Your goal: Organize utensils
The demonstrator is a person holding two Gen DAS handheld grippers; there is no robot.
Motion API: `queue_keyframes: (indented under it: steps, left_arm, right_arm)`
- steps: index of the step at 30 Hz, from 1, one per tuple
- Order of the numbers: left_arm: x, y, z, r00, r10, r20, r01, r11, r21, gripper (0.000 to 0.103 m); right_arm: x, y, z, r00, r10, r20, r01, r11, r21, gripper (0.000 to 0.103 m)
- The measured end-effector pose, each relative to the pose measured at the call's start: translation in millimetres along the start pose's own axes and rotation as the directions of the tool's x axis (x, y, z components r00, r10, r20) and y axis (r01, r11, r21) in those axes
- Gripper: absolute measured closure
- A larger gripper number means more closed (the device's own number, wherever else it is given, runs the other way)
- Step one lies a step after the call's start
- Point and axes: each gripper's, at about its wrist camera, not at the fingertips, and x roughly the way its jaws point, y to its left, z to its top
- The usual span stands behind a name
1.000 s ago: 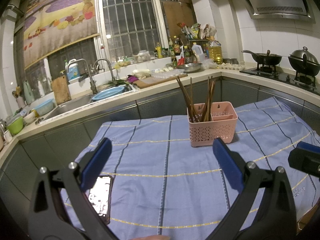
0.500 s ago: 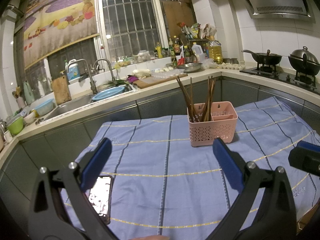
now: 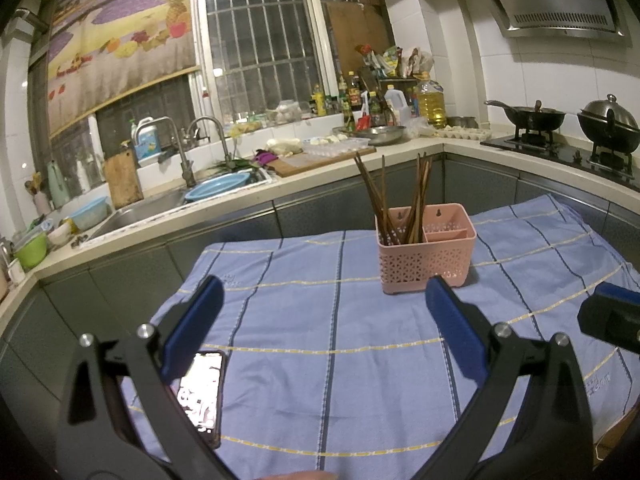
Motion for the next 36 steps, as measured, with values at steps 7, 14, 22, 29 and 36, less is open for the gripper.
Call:
queue_keyframes:
  steps: [7,14,22,29,36]
  left_arm:
    - [-0.4,-0.1,0.3,1.000,0.000,0.000,0.000,1.000,0.001,0.006]
    - [-0.1,-0.2,0.4,1.000,0.000,0.000,0.000,1.000,0.003,0.006]
    - [-0.5,-0.6,0.3,1.000,-0.001,-0.001,0.001,1.000,0.003,0.006]
    - [-0.7,-1.4,0.8,1.000,0.000,-0.002,0.000,1.000,0.005,0.006]
    - [-1.0,-2.0,0.3,1.000,-0.002,-0.002,0.002,1.000,0.005,0.006]
  right_arm:
    - [0.1,-2.4,1.2,1.000,0.000,-0.001,0.000,1.000,0.000,0.012]
    - [0.3,-1.0,0.9,1.000,0.000,-0.002,0.000,1.000,0.002,0.012]
    - [0.3,-3.4,2.3,1.000,0.000,-0.001,0.000,1.000,0.001,0.012]
    - [0.4,-1.9,2.2,1.000,0.000,-0.001,0.000,1.000,0.003,0.012]
    - [0.5,-3.6,3.3,1.000,0.001,-0.002,-0.001,1.000,0.002,0.012]
